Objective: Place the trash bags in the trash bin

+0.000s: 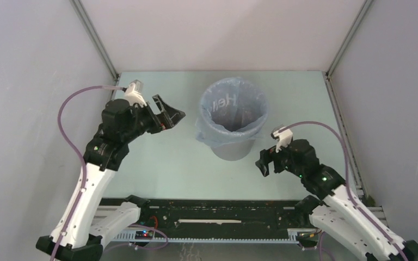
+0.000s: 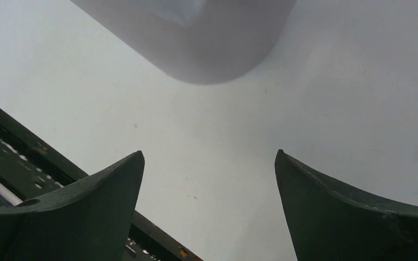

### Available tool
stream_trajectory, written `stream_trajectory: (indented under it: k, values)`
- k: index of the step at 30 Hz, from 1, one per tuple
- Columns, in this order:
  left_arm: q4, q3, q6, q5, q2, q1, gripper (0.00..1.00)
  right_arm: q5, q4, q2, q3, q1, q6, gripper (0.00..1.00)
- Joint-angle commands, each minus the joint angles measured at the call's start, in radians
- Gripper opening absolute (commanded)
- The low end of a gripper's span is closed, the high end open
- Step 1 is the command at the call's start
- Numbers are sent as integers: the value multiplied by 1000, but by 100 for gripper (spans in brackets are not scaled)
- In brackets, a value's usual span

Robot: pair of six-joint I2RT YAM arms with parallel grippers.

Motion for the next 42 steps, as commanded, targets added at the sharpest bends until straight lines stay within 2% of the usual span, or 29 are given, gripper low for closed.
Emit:
stream_trajectory:
  k: [1,4,6,7,9,13,17,20,23,28,32,35,39,40,42]
  values:
    - [58,125,-1,-55,-76,5,100,-143,338,104,-74,-63,-41,99]
    - [69,171,32,-90,-117,5,100,-211,510,226,-109,-117,-59,100]
    - [69,195,55,-112,-142,5,100,-297,630,308,-131,-156,-138,100]
    - [68,204,69,-123,-154,5,100,-354,671,339,-140,-157,-206,100]
    - [60,216,86,-146,-177,5,100,-371,744,407,-138,-143,-288,100]
    - [19,237,109,-183,-210,5,100,-448,917,550,-101,-134,-289,100]
    - [-16,256,107,-195,-229,5,100,-436,1047,750,9,-79,-226,100]
    - [-34,268,108,-206,-240,5,100,-385,1117,935,158,-15,-181,100]
    - [-43,282,109,-222,-248,4,100,-354,1117,1128,348,35,-139,100]
    - [-67,310,118,-237,-239,5,100,-240,961,1290,643,97,-71,100]
    - [-55,306,123,-245,-234,5,100,-174,818,1246,667,100,30,100]
    - [-24,300,124,-250,-220,5,100,-84,544,1118,672,100,137,100]
    - [-17,362,138,-297,-168,5,100,-17,40,856,719,90,213,100]
    - [-29,390,148,-309,-146,5,100,19,-32,783,711,98,220,100]
    - [-51,442,165,-329,-107,5,100,190,-118,631,695,127,258,100]
